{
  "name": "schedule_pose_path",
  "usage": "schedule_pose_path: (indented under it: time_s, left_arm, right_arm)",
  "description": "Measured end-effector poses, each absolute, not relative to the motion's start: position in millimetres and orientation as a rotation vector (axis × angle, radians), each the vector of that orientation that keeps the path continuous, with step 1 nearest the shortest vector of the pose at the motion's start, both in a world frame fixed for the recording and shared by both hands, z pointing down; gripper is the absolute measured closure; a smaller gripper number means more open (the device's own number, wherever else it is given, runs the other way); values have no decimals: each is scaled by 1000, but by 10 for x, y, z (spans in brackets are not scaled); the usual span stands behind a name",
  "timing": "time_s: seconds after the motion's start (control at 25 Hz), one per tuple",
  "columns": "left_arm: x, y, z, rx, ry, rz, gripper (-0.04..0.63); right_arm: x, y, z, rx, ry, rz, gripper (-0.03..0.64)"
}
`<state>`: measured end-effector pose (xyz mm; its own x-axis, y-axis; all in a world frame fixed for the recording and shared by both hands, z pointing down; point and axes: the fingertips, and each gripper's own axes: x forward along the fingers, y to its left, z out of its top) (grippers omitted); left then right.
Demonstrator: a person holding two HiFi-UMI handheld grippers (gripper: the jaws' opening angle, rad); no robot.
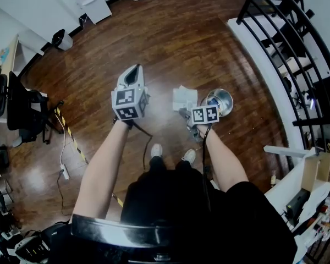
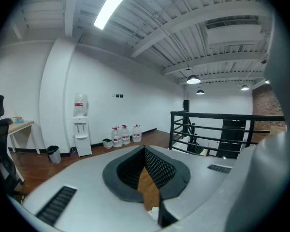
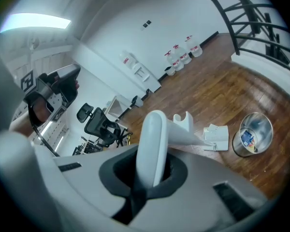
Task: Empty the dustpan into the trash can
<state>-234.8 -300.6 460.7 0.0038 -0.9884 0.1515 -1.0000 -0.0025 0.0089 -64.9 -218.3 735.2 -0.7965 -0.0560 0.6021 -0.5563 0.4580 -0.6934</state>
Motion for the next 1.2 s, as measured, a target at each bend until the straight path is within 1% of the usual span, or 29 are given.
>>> schedule_pose_path:
  time_s: [0.68,1.0,1.2]
  left_arm:
    - [-2371,-2862,4652,2139,-2136,174,591]
    - [-2356,-2846,4697,2127,-2096,127,591]
    - [-2230,-2914,4761,2140,-1995,77,591]
  right_arm:
    - [-825,-2117,7056,403,-2296,1197,611]
    - [-847,-2228,6671,476,-2365,1225,611]
    - [-857,-2253,6323,493,-2419,1201,609]
